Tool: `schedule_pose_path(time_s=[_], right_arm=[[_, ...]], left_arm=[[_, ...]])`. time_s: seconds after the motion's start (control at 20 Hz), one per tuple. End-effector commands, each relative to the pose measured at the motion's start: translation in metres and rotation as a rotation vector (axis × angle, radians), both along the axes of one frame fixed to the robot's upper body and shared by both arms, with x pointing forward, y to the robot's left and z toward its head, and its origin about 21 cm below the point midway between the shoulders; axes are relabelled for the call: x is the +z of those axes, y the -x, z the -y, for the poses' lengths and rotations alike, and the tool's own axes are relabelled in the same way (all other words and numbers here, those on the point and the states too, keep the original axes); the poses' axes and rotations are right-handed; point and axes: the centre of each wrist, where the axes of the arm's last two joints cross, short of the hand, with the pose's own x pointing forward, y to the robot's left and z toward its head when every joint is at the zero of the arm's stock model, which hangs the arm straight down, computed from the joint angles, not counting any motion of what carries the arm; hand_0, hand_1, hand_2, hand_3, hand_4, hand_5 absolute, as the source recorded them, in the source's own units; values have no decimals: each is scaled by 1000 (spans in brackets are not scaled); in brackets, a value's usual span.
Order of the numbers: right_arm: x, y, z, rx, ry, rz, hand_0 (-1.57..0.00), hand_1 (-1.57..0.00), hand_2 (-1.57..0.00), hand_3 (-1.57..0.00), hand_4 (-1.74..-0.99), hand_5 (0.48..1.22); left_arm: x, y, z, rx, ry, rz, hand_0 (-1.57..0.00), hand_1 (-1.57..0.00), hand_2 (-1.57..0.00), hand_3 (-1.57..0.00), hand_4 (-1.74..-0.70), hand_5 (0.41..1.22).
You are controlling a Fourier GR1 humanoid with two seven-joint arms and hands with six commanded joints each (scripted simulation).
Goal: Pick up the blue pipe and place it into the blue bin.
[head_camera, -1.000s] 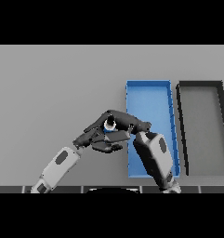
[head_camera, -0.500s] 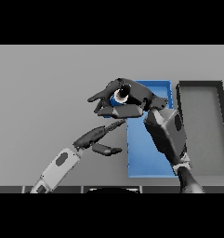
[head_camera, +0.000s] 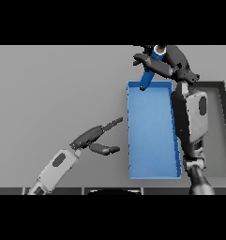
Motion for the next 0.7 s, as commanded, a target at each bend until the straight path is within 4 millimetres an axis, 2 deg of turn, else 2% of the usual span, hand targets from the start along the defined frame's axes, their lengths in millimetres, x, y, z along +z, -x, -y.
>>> schedule_pose_path(time_s=[0.0, 0.05, 0.2, 0.4, 0.55, 0.65], right_arm=[[-7, -4, 11, -42, -13, -39, -1571, -1571, -1571, -1571, -1499, 1221], [-21, -8, 23, -83, -2, -77, -1571, -1571, -1571, -1571, -1499, 1221], [-56, -10, 42, -160, 9, -193, -1571, -1571, -1571, -1571, -1499, 1221], [-105, 0, 59, -277, 61, -369, -1571, -1571, -1571, -1571, -1499, 1221], [-143, 5, 72, -385, 108, -498, -1571, -1571, -1571, -1571, -1499, 1221], [-159, 10, 72, -400, 152, -553, -1571, -1571, -1571, -1080, -1586, 1221]], left_arm=[[0, -1, 0, 1, -8, -2, 1, 1, 1, 1, -829, 465], [-1, -2, -2, 7, -14, -6, 1, 1, 1, 1, -827, 463], [-1, 0, -2, 8, -7, 2, 1, 1, 1, 1, -828, 462], [1, -3, -2, 4, -19, 11, 1, 1, 1, 1, -825, 468], [0, 3, -3, 0, -10, 5, 1, 1, 1, 1, -829, 470], [-1, 2, 1, -1, -23, 1, 1, 1, 1, 1, -826, 470]])
